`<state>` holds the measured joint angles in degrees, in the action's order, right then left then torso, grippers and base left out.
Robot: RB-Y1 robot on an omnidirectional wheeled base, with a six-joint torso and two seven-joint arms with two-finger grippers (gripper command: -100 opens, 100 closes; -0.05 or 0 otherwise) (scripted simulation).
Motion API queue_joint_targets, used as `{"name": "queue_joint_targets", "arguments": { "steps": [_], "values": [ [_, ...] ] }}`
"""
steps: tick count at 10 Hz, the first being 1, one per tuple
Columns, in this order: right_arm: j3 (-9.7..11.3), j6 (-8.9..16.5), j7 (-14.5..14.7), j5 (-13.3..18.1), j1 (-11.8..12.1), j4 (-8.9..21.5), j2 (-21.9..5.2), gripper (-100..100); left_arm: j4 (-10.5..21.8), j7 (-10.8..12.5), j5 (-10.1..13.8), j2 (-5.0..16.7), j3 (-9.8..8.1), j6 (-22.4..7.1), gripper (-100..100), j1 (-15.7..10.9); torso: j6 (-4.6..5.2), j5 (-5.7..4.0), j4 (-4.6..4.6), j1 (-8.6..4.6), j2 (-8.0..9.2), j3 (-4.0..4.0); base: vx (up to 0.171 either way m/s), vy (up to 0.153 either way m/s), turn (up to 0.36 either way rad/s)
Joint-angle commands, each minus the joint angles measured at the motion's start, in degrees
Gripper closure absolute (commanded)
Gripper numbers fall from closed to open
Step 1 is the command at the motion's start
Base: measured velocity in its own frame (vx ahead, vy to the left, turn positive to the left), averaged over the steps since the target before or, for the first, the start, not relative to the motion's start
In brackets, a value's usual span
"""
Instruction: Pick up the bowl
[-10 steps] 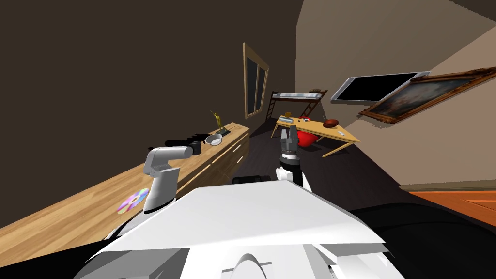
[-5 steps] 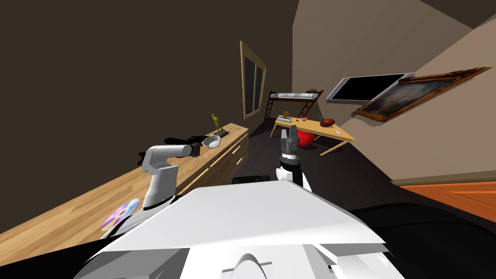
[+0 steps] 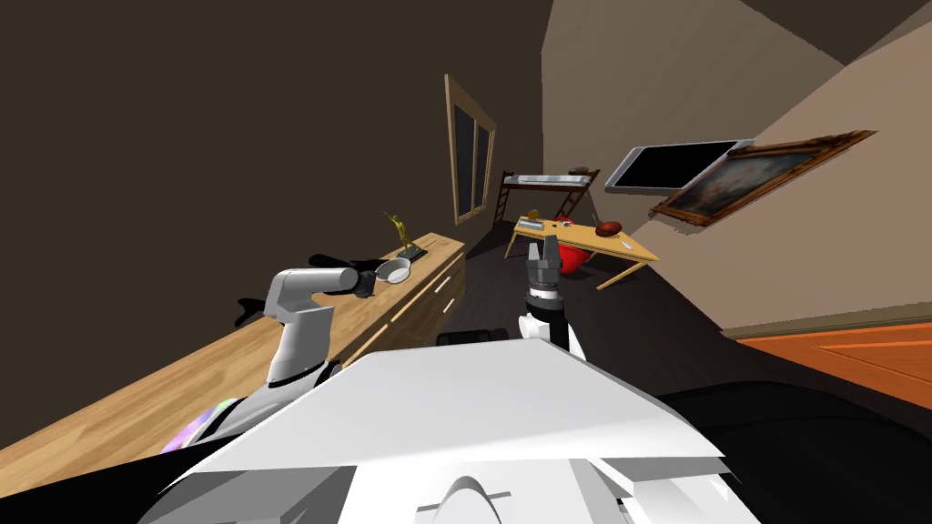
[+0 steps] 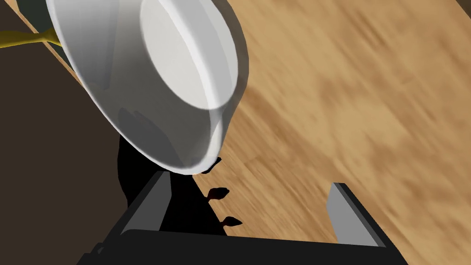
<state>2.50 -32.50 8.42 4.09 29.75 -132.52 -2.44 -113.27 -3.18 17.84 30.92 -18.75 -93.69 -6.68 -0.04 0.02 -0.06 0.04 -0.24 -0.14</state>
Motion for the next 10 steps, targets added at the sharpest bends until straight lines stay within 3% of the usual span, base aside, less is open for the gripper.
{"name": "queue_joint_targets", "arguments": {
  "steps": [1, 5, 6, 7, 8, 10],
  "values": [
    [0.00, 0.00, 0.00, 0.00, 0.00, 0.00, 0.00, 0, 0.80, -0.69, 0.67, 0.44, -0.22, -2.43, -100, -0.60, 0.00, 0.00, 0.00, 0.00, 0.00, 0.00, 0.065, 0.016, -0.059],
    [0.00, 0.00, 0.00, 0.00, 0.00, 0.00, 0.00, 0, 2.56, -1.96, 2.24, 0.98, -0.33, -7.28, -100, -1.85, 0.01, -0.01, -0.01, -0.07, -0.03, -0.02, 0.070, 0.001, -0.083],
    [0.00, 0.00, 0.00, 0.00, 0.00, 0.00, 0.00, 0, 2.34, -1.80, 2.04, 1.05, -0.41, -6.57, -100, -1.80, 0.02, -0.03, -0.01, -0.17, -0.07, -0.04, 0.036, -0.014, -0.015],
    [0.00, 0.00, 0.00, 0.00, 0.00, 0.00, 0.00, 0, 2.42, -1.86, 2.09, 1.06, -0.40, -6.81, 0, -1.86, -0.01, -0.03, 0.00, -0.15, 0.05, 0.02, 0.006, -0.002, 0.003],
    [0.00, 0.00, 0.00, 0.00, 0.00, 0.00, 0.00, 0, 4.71, -1.21, 1.09, 0.95, -0.34, -5.27, -100, -2.29, -0.01, -0.02, 0.03, -0.11, 0.15, 0.08, -0.037, 0.023, -0.242],
    [0.00, 0.00, 0.00, 0.00, -0.01, 0.00, 0.00, 0, 7.00, -0.56, 0.09, 0.84, -0.28, -3.75, -100, -2.72, 0.00, 0.01, 0.09, 0.05, 0.41, 0.23, -0.076, 0.046, -0.147]
  ]
}}
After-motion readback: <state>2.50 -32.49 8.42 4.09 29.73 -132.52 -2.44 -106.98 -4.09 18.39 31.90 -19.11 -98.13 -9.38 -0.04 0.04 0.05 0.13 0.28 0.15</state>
